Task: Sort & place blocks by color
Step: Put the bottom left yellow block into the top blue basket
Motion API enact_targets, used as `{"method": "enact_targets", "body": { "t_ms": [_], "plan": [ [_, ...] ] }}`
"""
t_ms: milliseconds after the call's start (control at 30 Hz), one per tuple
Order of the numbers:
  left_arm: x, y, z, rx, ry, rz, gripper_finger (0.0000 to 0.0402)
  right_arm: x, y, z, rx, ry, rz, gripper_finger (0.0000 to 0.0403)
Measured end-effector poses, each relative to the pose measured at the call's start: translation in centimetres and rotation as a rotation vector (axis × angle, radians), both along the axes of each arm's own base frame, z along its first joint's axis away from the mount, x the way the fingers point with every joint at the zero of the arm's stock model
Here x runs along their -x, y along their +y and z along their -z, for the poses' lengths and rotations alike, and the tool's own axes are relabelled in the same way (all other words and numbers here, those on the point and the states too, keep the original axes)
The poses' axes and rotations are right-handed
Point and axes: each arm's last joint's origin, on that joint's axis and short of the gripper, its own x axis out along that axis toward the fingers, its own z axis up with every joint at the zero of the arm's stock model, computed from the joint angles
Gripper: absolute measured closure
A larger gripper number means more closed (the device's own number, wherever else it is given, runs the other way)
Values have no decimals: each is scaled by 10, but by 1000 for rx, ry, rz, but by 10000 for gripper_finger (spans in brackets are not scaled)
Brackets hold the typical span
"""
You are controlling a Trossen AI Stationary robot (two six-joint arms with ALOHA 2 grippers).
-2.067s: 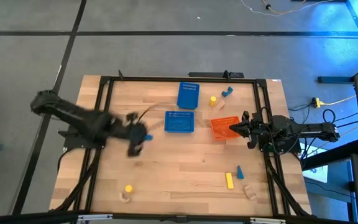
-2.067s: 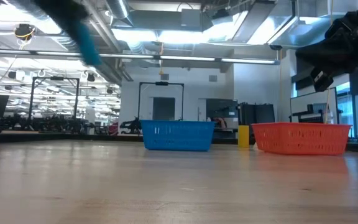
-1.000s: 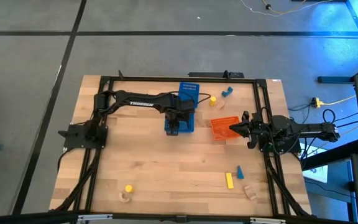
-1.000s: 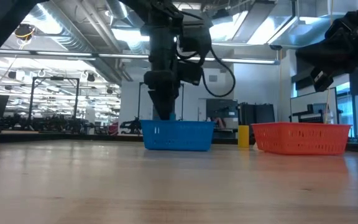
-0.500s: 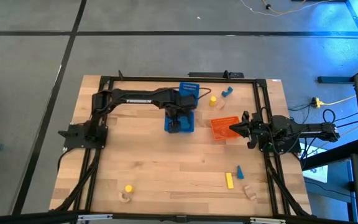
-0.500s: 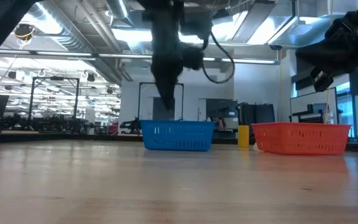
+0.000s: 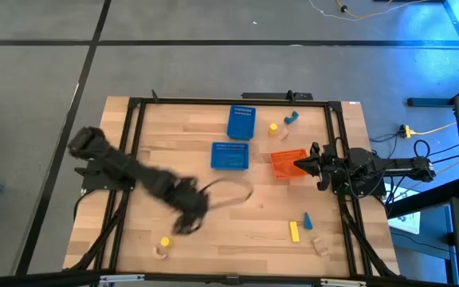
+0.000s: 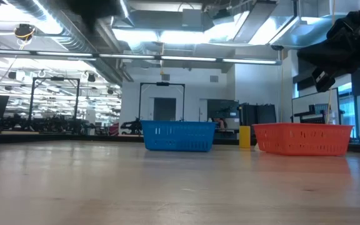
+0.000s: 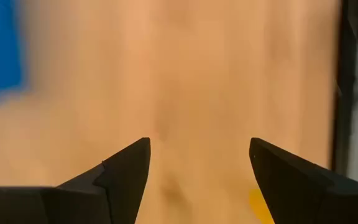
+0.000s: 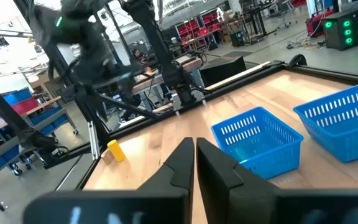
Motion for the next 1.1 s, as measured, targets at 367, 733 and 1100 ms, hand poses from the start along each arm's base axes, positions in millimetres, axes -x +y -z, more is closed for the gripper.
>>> {"method": "enact_targets", "body": {
  "t_ms": [367, 733, 1100],
  "plan": [
    [98, -96, 56, 15, 73, 112, 135, 0, 0, 0, 0, 0, 0, 382],
    [88, -110, 95, -73, 129, 110, 135, 0, 0, 0, 0, 1, 1, 382],
    [86, -112, 97, -45, 139, 116, 232, 0, 0, 0, 0, 0, 0, 382]
  ]
}}
